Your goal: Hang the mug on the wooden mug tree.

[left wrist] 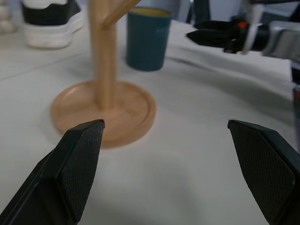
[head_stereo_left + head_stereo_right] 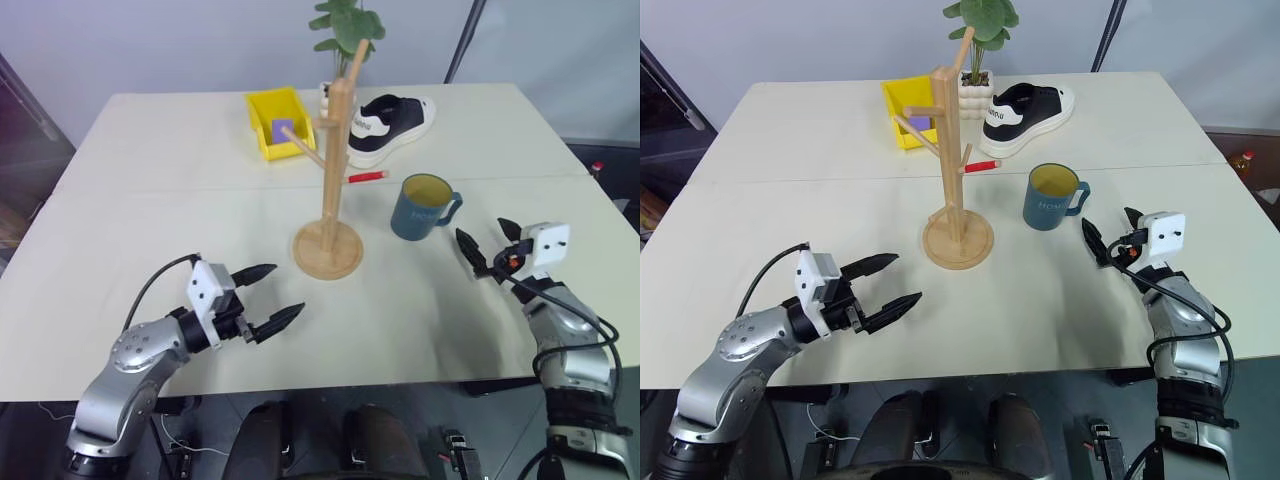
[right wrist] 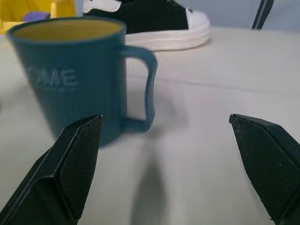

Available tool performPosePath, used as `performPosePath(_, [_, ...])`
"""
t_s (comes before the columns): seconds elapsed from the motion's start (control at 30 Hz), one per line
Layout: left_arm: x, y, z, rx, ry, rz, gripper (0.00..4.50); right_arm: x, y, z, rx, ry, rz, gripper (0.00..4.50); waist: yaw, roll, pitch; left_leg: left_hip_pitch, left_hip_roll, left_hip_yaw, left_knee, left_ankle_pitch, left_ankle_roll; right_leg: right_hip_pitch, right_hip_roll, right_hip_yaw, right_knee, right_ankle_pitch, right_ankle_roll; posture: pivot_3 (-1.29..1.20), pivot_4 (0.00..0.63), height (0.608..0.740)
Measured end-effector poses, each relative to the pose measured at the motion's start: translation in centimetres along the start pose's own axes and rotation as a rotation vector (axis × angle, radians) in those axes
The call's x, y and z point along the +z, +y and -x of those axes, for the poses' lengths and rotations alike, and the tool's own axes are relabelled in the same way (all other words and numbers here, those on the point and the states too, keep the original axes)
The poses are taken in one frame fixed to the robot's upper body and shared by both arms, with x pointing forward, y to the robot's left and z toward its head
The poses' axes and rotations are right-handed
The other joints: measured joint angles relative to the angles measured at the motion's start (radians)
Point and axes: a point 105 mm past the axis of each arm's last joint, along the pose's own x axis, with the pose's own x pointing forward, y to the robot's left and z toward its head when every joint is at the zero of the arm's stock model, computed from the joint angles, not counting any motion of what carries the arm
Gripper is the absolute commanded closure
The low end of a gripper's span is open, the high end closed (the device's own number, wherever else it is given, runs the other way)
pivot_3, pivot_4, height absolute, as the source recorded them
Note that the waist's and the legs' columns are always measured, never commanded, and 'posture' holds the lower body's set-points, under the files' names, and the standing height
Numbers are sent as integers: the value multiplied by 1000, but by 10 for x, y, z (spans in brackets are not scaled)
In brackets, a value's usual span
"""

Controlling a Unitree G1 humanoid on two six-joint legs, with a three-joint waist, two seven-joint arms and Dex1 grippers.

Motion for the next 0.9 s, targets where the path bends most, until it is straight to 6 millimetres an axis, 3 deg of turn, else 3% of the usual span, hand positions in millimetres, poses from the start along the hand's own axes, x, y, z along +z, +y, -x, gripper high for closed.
performPosePath(0.23, [20, -9, -17, -82, -38, -53, 0, -5, -4, -19, -15, 28, 19, 11, -1, 0, 0, 0, 0, 0, 1, 0, 0, 0, 2, 0, 0, 0, 0, 0, 150, 740])
performPosePath(0.9, [18, -15, -21, -103, -35, -30, 0, -12, -2, -45, -7, 49, 42, 11, -1, 0, 0, 0, 0, 0, 2, 0, 0, 1, 3, 0, 1, 0, 1, 0, 150, 740])
